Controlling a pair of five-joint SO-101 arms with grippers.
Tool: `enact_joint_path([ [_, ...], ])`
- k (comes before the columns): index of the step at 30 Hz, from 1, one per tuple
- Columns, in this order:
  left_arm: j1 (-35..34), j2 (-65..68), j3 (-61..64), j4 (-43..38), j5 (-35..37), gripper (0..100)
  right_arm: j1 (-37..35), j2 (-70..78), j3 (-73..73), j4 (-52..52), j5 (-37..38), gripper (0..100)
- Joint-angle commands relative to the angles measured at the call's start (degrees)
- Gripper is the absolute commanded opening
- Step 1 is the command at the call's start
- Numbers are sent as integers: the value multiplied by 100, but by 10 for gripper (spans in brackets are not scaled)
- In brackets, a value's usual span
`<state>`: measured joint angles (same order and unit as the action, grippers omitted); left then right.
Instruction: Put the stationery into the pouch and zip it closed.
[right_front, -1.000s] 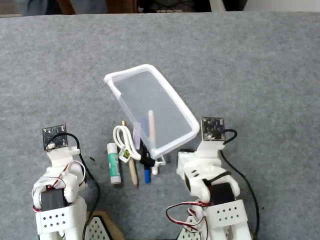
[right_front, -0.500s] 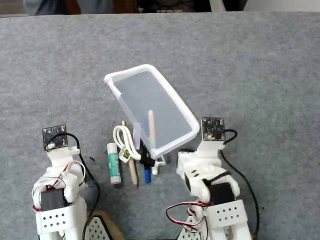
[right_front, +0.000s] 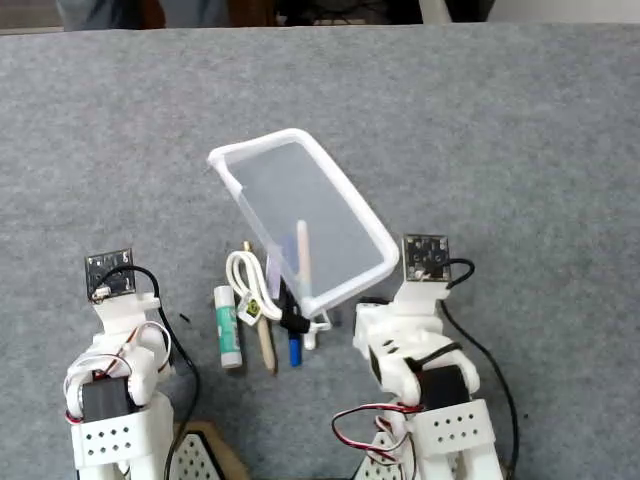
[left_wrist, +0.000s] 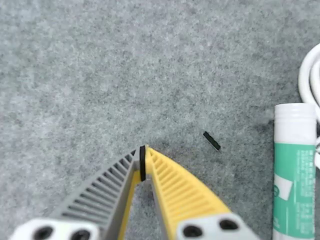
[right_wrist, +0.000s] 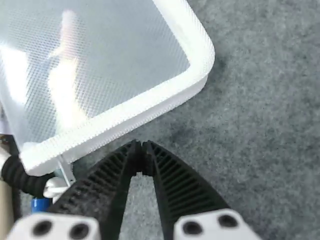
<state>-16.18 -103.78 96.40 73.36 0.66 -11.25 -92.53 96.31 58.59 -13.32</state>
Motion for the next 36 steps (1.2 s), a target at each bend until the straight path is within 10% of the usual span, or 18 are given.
enact_joint_path([
  [1,66,-26,92,-44,35,30,-88,-31,84,-123,-70,14],
  [36,892,-44,92,-79,53,30,-167,-40,84,-202,-97,14],
])
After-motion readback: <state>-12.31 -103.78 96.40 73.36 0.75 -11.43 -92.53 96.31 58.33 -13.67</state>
